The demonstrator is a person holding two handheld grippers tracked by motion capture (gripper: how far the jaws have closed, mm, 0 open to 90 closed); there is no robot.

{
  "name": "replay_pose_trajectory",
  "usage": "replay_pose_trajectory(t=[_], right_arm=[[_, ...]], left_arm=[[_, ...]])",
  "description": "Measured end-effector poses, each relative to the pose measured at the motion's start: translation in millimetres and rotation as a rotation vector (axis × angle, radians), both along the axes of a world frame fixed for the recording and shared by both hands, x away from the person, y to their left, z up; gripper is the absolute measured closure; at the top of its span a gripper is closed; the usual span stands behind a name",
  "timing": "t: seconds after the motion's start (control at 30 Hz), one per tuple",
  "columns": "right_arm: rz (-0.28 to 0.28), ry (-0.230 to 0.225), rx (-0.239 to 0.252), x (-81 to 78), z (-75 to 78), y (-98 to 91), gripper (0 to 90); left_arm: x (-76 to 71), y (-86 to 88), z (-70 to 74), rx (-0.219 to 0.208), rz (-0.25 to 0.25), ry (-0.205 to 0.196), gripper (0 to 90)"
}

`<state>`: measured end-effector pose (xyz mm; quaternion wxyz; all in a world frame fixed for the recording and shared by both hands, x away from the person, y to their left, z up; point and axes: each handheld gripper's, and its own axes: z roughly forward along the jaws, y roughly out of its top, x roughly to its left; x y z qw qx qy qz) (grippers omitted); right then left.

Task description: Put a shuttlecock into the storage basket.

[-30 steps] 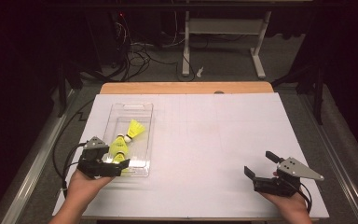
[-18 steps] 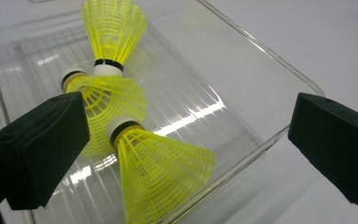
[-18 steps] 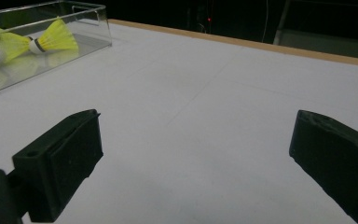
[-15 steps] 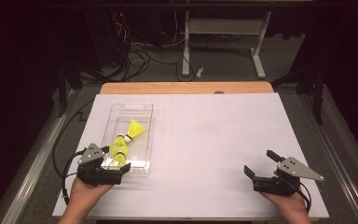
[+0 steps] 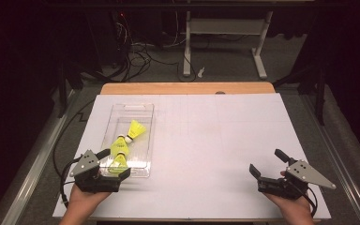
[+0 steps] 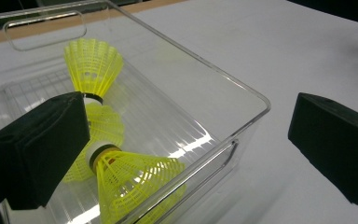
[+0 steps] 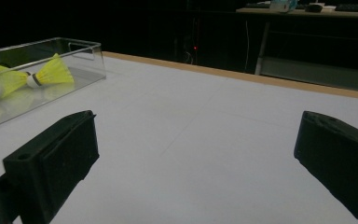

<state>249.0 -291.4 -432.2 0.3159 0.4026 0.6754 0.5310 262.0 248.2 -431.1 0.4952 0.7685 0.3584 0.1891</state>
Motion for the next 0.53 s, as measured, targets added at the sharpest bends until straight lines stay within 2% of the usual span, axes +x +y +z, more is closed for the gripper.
replay_pose_trajectory(t=[0.1, 0.2, 0.53], right_arm=[[0.000, -0.006, 0.000, 0.4, -0.6, 0.5, 0.0], [0.007, 0.009, -0.001, 2.7, -4.1, 1.7, 0.0], [0.015, -0.007, 0.005, 0.5, -2.6, -1.5, 0.1]], left_arm=[[-2.1, 1.7, 1.4, -0.026, -0.007, -0.020, 0.2], [-2.6, 1.8, 1.3, -0.037, -0.006, -0.022, 0.2], [-3.5, -0.5, -1.3, -0.018, 0.007, -0.007, 0.2]])
